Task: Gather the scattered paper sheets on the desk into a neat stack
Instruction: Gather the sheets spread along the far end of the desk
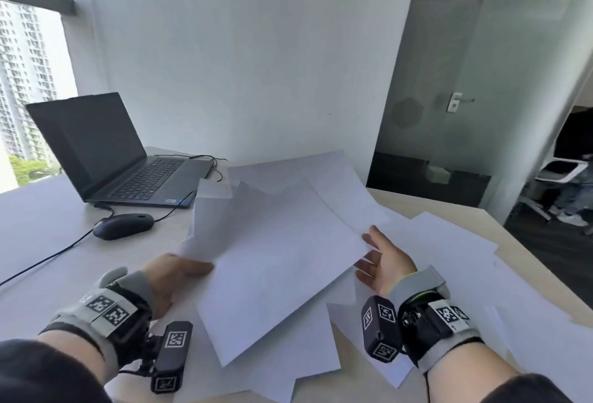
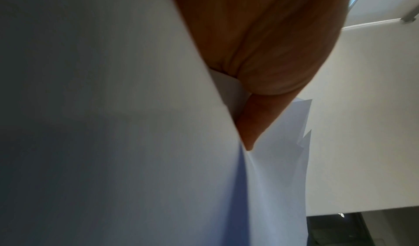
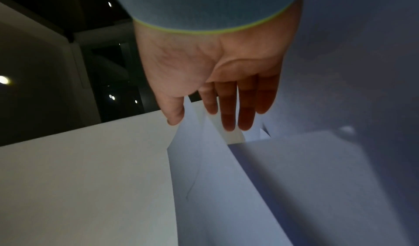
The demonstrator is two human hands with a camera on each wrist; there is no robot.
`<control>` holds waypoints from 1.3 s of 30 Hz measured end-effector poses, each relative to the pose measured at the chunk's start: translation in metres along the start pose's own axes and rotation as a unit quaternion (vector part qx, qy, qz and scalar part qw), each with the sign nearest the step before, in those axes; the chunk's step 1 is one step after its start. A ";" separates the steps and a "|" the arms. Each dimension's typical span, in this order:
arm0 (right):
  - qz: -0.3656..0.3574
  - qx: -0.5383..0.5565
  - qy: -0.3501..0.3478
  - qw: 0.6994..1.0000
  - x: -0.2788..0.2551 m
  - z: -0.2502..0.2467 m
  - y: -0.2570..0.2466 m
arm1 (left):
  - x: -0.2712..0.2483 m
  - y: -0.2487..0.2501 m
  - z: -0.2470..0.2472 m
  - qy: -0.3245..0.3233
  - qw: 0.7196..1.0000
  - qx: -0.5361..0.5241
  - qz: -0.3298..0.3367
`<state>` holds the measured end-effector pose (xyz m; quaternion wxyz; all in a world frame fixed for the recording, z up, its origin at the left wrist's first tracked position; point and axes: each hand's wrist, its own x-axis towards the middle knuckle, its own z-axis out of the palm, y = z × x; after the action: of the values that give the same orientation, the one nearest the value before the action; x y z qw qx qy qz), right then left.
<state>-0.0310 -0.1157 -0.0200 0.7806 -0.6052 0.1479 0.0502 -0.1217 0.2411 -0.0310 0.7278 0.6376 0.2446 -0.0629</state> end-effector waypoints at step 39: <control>-0.072 -0.095 0.093 0.988 -0.025 -0.098 -0.016 | 0.018 -0.017 0.132 -0.167 0.980 -0.099 0.047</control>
<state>-0.0677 -0.2119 -0.0193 0.7038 -0.6878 0.1709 -0.0489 -0.0766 0.1154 -0.0454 0.8203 0.5534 0.0942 -0.1100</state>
